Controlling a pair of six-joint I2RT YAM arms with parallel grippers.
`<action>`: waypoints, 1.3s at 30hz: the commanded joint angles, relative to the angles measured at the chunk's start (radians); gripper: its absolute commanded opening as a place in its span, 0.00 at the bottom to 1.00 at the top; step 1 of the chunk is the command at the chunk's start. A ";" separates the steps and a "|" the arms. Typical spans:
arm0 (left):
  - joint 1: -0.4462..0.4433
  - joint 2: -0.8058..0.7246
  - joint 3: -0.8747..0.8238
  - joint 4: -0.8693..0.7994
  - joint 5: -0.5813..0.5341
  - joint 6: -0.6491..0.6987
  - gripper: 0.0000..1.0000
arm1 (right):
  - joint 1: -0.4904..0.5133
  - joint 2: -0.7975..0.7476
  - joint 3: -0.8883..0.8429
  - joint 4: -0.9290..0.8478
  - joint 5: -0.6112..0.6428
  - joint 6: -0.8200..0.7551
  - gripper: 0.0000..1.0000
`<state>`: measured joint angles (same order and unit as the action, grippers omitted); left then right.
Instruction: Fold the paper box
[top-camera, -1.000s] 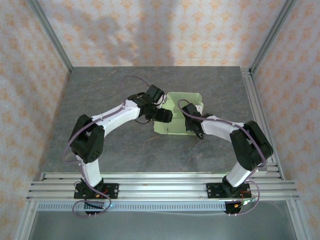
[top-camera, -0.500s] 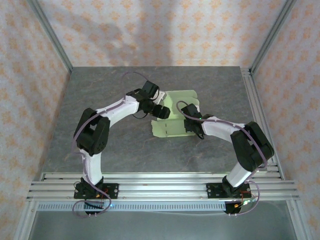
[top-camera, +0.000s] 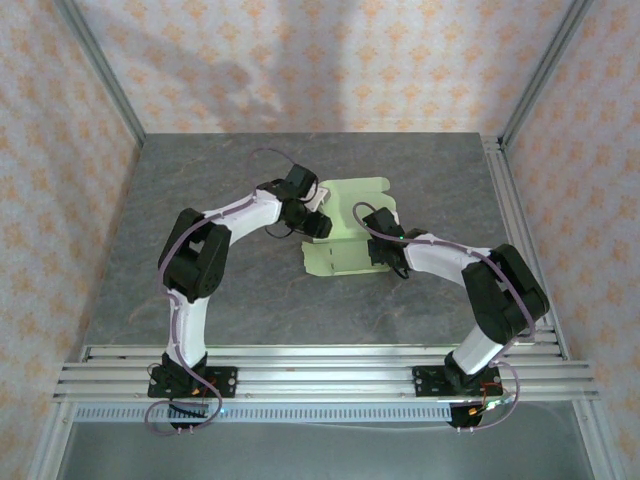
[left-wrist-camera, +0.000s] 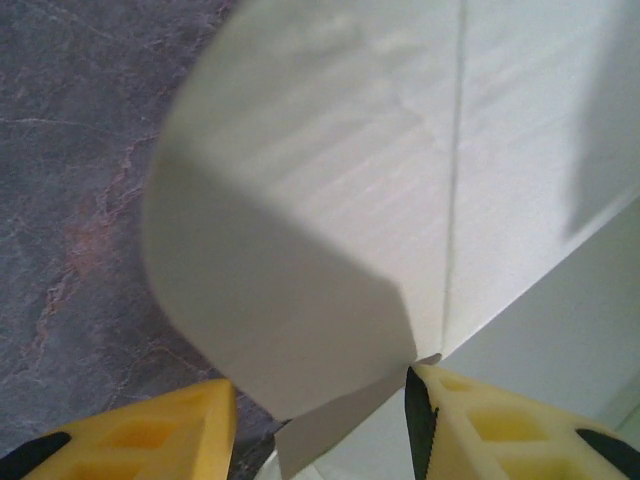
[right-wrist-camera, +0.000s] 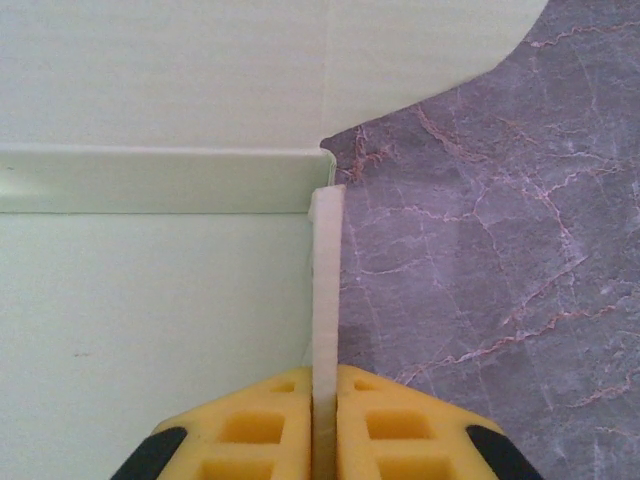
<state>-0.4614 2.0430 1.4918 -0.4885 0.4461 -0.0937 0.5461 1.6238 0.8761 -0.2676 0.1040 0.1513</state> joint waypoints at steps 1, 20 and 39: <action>0.003 0.022 0.025 -0.033 0.026 -0.023 0.48 | -0.003 -0.017 -0.008 -0.008 0.006 -0.011 0.12; 0.001 -0.034 -0.072 0.013 0.217 -0.273 0.48 | -0.003 0.013 0.007 -0.010 0.023 0.026 0.12; -0.059 0.005 -0.109 0.211 0.236 -0.590 0.45 | -0.003 0.022 0.000 0.011 0.001 0.034 0.12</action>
<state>-0.5110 2.0377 1.3960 -0.3485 0.6735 -0.5854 0.5461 1.6272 0.8764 -0.2604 0.1043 0.1707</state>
